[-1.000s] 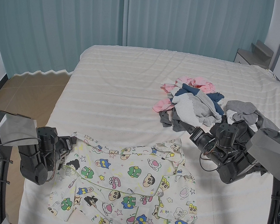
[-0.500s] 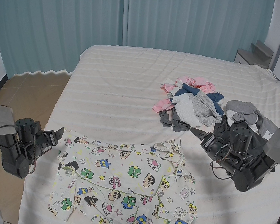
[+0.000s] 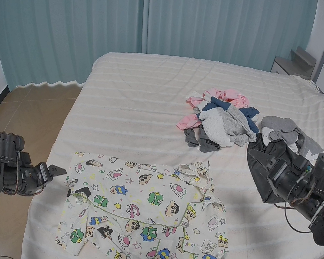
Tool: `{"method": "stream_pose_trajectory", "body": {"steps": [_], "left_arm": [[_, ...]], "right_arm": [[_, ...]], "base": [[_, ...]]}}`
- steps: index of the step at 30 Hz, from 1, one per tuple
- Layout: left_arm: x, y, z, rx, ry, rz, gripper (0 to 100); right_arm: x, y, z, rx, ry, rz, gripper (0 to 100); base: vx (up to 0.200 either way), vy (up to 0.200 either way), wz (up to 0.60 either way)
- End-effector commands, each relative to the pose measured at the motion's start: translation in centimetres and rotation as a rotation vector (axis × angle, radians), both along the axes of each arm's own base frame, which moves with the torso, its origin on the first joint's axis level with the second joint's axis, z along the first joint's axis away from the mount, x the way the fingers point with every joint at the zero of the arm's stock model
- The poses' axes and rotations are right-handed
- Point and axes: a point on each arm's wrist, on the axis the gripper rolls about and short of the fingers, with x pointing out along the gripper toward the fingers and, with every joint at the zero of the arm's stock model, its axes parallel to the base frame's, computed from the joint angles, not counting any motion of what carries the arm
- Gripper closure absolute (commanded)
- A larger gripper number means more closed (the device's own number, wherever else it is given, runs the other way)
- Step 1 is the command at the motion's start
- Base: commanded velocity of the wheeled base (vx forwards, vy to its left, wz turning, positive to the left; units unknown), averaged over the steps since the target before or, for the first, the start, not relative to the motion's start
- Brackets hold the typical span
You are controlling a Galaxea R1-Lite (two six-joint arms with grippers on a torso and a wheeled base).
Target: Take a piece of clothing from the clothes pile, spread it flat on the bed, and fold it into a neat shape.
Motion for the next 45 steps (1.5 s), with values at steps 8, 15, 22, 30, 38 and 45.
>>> {"method": "stream_pose_trajectory", "body": {"steps": [8, 15, 22, 30, 38, 45], "left_arm": [[-9.8, -2.0, 3.3, -0.354, 0.239, 0.043, 0], [-11.2, -3.9, 1.6, -0.361, 0.350, 0.084, 0], [-10.3, -3.9, -0.6, -0.291, 0.355, 0.172, 0], [-8.7, -5.3, -3.7, -0.191, 0.360, 0.241, 0], [-10.4, -6.6, -4.4, -0.195, 0.371, 0.169, 0], [-10.5, -6.8, -4.4, -0.218, 0.381, 0.187, 0]], "right_arm": [[-10.7, -3.7, 1.7, 0.032, -0.100, -0.041, 0], [-11.2, -3.9, 0.6, 0.071, -0.034, -0.039, 0], [-10.3, -3.8, 1.3, 0.085, -0.050, -0.044, 0], [-10.3, -3.7, 1.6, 0.092, -0.062, -0.030, 0], [-10.4, -3.7, 1.6, 0.093, -0.064, -0.025, 0], [-10.4, -3.7, 1.6, 0.093, -0.064, -0.022, 0]], "base": [[0.000, 0.000, 0.00], [0.000, 0.000, 0.00], [0.000, 0.000, 0.00], [0.000, 0.000, 0.00], [0.000, 0.000, 0.00], [-0.086, 0.000, 0.00]]}}
